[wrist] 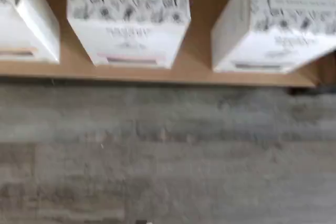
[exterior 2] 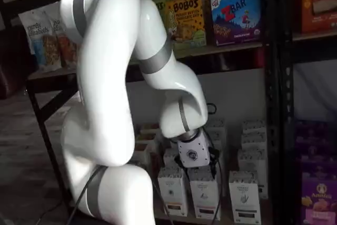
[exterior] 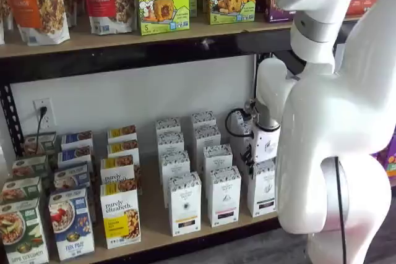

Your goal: Pick up the white box with a green strip in the middle, on the bottom shelf, the sixth box from the left

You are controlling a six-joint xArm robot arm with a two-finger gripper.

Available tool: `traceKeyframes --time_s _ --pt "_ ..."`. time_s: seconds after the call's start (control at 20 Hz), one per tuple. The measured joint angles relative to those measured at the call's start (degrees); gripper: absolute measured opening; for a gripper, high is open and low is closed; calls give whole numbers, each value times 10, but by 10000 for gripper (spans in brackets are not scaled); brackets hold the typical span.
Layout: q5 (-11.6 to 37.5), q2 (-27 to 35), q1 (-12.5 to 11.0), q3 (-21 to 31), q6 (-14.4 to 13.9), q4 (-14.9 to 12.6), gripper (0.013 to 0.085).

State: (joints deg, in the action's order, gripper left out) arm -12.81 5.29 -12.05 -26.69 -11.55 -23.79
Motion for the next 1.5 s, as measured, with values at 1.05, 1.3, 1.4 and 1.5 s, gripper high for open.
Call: traceKeyframes --time_s 1.05,1.3,1.4,1.5 --pt "-23 299 -38 -289 197 161 850" --pt "-27 340 -47 -339 215 170 850" --pt "-27 352 -50 -353 227 180 850" --pt "-28 361 -51 -366 236 188 850"
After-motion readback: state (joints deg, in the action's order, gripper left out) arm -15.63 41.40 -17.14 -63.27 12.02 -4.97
